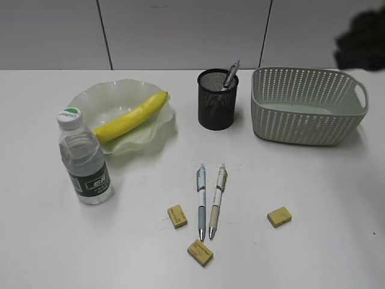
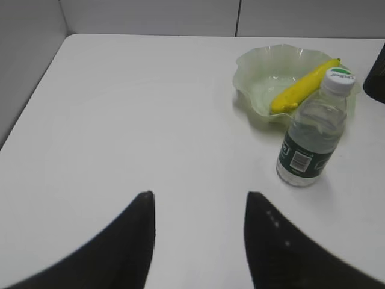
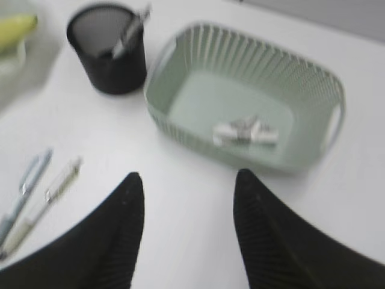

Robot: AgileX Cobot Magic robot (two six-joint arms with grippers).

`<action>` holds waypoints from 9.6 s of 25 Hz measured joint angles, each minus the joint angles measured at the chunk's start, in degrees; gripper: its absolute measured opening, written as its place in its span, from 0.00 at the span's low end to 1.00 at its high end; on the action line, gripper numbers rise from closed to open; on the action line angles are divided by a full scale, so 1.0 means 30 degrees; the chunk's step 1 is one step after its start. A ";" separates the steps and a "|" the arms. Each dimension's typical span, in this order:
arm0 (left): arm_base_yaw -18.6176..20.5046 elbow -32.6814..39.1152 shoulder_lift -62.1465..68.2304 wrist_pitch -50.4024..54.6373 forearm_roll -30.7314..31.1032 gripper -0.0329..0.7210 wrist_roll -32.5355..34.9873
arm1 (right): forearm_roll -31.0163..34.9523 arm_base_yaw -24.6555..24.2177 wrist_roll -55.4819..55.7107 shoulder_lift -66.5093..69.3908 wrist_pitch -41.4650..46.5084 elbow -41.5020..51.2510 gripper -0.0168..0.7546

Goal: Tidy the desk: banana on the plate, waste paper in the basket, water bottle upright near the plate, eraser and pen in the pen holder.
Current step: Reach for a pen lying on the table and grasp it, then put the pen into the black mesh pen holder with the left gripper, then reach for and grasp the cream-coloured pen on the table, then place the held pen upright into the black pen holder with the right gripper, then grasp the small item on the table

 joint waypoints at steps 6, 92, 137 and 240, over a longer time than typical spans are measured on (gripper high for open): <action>0.0000 -0.0232 0.2226 -0.1016 -0.0994 0.54 0.2973 | 0.1471 0.0000 -0.0210 -0.9602 0.7787 0.5173 0.53; -0.6347 -2.1541 4.2700 -2.9380 0.7964 0.25 -0.5394 | 0.2736 0.0000 -0.0921 -2.3925 0.6758 1.0214 0.41; -0.9319 -0.0056 0.0014 0.0258 0.0363 0.55 -0.1050 | 0.3603 0.0000 -0.1449 -2.1472 0.1875 0.9786 0.36; 0.1360 -0.0007 0.0011 -0.0009 -0.1168 0.45 -0.0031 | 0.0404 -0.0198 -0.0656 -0.1722 0.2063 0.0736 0.51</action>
